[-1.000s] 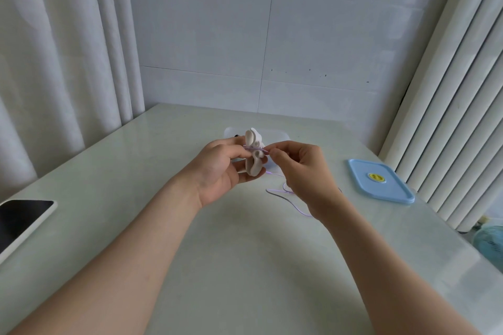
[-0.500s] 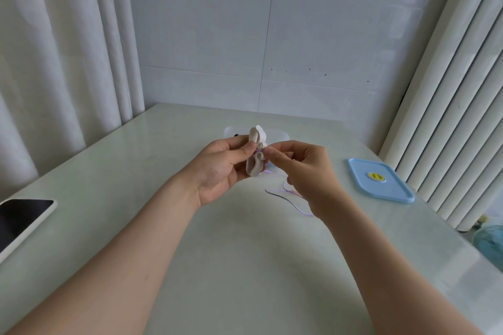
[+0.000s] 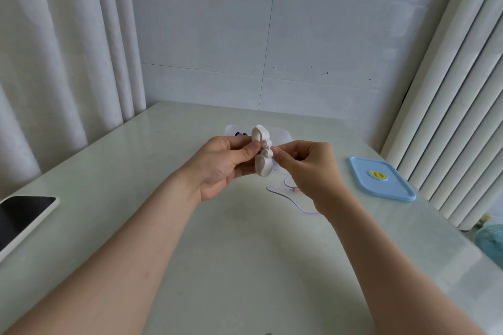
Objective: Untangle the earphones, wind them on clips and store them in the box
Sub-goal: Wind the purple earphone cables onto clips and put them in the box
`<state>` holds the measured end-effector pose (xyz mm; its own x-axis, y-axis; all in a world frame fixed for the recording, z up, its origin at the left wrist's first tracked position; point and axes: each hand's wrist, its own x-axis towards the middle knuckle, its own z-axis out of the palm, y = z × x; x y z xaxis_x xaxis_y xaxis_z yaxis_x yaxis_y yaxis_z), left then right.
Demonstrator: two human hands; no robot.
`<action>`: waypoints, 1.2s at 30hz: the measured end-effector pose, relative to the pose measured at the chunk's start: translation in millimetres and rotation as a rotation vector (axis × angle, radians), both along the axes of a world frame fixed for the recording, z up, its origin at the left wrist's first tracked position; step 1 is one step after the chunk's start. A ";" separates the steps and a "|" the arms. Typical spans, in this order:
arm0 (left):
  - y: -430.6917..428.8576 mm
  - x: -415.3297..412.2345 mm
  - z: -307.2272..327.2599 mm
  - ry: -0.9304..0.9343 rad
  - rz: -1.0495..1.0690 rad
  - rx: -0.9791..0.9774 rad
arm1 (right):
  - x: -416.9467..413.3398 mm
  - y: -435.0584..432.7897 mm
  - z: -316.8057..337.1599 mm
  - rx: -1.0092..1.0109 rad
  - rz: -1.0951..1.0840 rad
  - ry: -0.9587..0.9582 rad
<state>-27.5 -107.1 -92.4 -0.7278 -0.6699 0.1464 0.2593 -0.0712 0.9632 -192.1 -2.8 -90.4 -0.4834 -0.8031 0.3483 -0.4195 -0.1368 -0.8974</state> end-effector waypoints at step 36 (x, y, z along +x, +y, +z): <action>11.3 -23.1 -20.3 -0.196 0.125 -0.394 | -14.3 -6.3 -8.7 -0.242 -0.308 0.729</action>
<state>-50.5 -95.7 -112.7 -0.6844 -0.6751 0.2753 0.0524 0.3310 0.9422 -206.4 -9.1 -99.2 -0.2549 -0.5341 0.8061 -0.9353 -0.0754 -0.3457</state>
